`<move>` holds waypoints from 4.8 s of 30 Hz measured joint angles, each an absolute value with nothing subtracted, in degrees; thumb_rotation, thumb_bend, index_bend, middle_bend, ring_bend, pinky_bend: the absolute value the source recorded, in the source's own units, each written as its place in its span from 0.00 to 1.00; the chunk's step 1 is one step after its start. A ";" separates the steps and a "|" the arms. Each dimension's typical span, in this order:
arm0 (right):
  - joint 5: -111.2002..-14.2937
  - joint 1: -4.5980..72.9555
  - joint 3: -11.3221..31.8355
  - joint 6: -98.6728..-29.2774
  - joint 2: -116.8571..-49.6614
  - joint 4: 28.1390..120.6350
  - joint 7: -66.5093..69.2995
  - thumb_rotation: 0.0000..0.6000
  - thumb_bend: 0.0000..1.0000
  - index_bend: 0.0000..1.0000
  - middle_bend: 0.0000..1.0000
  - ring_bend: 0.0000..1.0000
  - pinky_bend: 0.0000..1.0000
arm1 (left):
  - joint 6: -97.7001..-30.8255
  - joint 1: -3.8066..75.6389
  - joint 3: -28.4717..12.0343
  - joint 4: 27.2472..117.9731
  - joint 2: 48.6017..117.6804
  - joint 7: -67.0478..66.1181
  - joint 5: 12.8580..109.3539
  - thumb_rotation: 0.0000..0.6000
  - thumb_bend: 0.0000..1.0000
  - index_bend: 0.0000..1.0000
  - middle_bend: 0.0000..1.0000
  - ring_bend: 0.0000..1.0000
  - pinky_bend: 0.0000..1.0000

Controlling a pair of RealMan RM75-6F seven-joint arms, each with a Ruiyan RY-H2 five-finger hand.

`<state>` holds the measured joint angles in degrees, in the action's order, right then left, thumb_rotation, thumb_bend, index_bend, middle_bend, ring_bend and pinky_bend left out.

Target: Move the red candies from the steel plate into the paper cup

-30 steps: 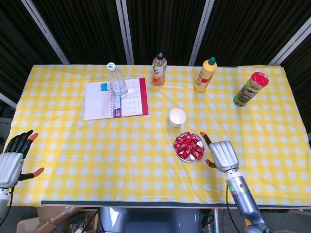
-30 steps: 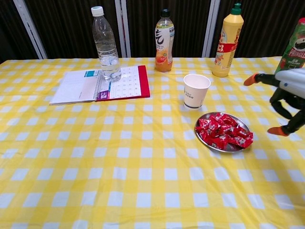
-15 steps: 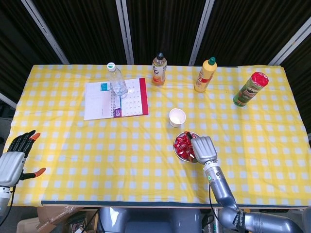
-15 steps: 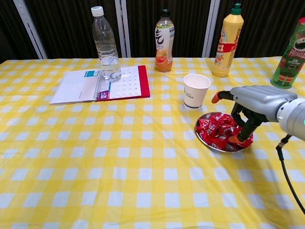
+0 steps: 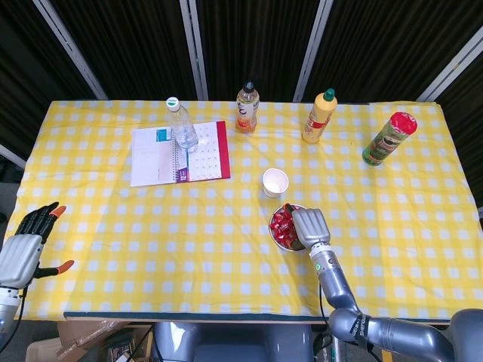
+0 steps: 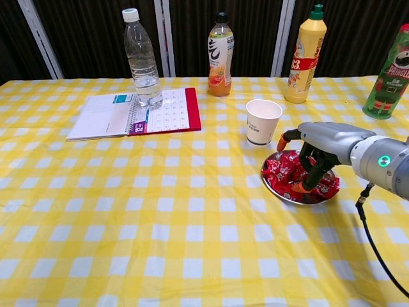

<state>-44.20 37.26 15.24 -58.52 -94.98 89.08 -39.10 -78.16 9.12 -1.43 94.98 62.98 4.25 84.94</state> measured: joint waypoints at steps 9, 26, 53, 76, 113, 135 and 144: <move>-41.45 38.64 14.83 -56.88 -96.02 86.00 -37.10 1.00 0.27 0.41 0.76 0.86 1.00 | -77.92 9.21 -1.44 95.02 62.94 4.29 84.60 1.00 0.04 0.00 0.00 0.00 0.00; -42.82 38.65 13.41 -56.43 -96.42 83.55 -31.55 1.00 0.49 0.69 0.81 0.90 1.00 | -78.11 9.17 -1.24 95.05 62.86 4.58 84.87 1.00 0.03 0.00 0.00 0.00 0.00; -39.78 43.05 20.83 -62.87 -86.88 97.28 -34.71 1.00 0.51 0.69 0.81 0.90 1.00 | -77.70 9.37 -1.29 95.29 62.64 5.29 84.51 1.00 0.04 0.00 0.00 0.00 0.00; -32.65 53.79 24.56 -55.78 -92.12 81.61 -33.10 1.00 0.51 0.69 0.81 0.90 1.00 | -75.46 10.11 -1.61 96.24 62.12 5.83 82.45 1.00 0.04 0.00 0.00 0.00 0.00; -35.09 55.65 22.35 -52.37 -96.87 72.49 -24.83 1.00 0.43 0.25 0.81 0.90 1.00 | -74.57 10.44 -1.56 97.15 61.68 5.47 81.68 1.00 0.04 0.00 0.00 0.00 0.00; -39.53 49.83 17.30 -64.21 -90.11 93.04 -29.36 1.00 0.31 0.16 0.81 0.90 1.00 | -75.71 10.12 -1.33 96.59 61.73 6.06 83.00 1.00 0.04 0.00 0.00 0.00 0.00; -40.16 43.31 6.94 -70.44 -88.13 102.31 -34.99 1.00 0.31 0.16 0.81 0.90 1.00 | -77.38 9.70 -1.19 96.03 62.15 5.94 84.43 1.00 0.04 0.00 0.00 0.00 0.00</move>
<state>-40.16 43.31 6.94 -70.44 -88.13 102.31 -34.99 -77.38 9.70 -1.19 96.03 62.15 5.94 84.43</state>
